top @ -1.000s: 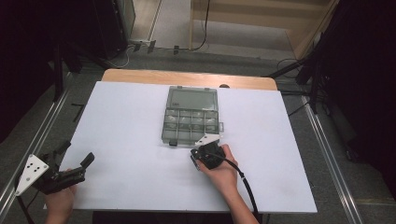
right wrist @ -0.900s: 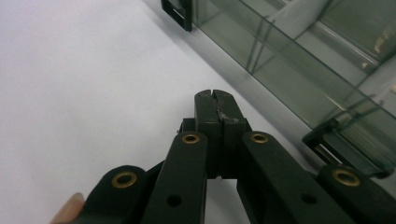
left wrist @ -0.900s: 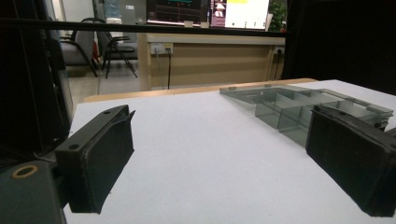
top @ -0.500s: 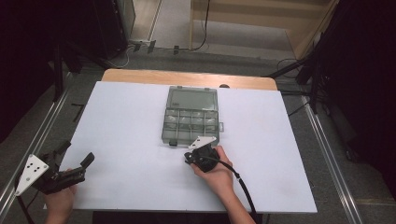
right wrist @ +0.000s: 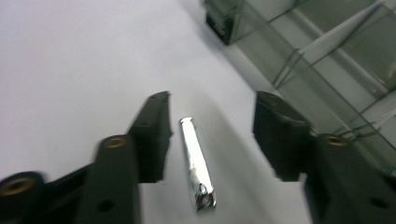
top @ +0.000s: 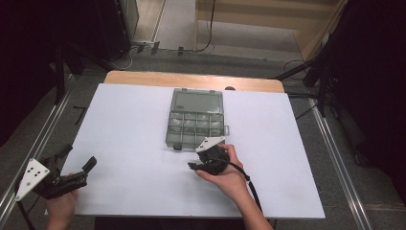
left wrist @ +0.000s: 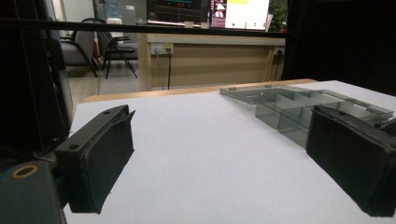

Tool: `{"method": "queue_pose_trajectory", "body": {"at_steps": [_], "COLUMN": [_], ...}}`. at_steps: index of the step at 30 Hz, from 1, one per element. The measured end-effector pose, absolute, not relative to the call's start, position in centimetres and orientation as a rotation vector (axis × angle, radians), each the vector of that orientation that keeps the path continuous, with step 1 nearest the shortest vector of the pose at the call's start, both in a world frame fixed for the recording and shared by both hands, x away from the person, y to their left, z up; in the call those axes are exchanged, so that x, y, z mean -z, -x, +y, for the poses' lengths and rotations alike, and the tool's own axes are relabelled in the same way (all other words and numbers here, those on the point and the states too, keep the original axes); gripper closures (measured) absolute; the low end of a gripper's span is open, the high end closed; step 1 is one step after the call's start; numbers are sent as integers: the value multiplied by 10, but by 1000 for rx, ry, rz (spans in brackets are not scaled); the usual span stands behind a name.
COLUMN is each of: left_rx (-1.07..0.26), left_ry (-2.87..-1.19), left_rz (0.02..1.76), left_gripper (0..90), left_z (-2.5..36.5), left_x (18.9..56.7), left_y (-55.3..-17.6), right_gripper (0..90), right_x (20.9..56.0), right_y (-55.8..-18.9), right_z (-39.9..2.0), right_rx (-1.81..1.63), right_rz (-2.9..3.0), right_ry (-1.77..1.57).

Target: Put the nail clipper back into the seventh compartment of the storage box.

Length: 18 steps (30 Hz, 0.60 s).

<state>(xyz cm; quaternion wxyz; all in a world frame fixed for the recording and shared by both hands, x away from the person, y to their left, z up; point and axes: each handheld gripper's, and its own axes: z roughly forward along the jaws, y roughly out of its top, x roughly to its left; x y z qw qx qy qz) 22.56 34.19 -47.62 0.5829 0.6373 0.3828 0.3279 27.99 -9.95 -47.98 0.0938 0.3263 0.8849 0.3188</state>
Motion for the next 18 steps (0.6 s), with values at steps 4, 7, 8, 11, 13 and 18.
{"method": "queue_pose_trajectory", "body": {"at_steps": [4,7,8,11,13,18], "left_rx": [-766,-766,-766,-766,-766,-765], "left_ry": [-1488,-1489,-1489,-1489,-1489,-1490], "left_rz": [894,895,895,895,894,894], "left_gripper": [72,73,73,73,72,72], "left_z": [341,341,341,341,341,342], "left_x": [476,476,476,476,476,476], "left_y": [-225,-225,-225,-225,-226,-225], "right_gripper": [123,23,0,0,0,121], "right_x": [473,472,471,471,471,477], "right_y": [-278,-279,-280,-282,-283,-285], "right_z": [-96,-96,-95,-95,-94,-91], "right_rx": [-846,-806,-791,-747,-715,-641], "right_rz": [2737,2792,2808,2839,2855,2862], "right_ry": [-923,-911,-915,-924,-937,-955]}}
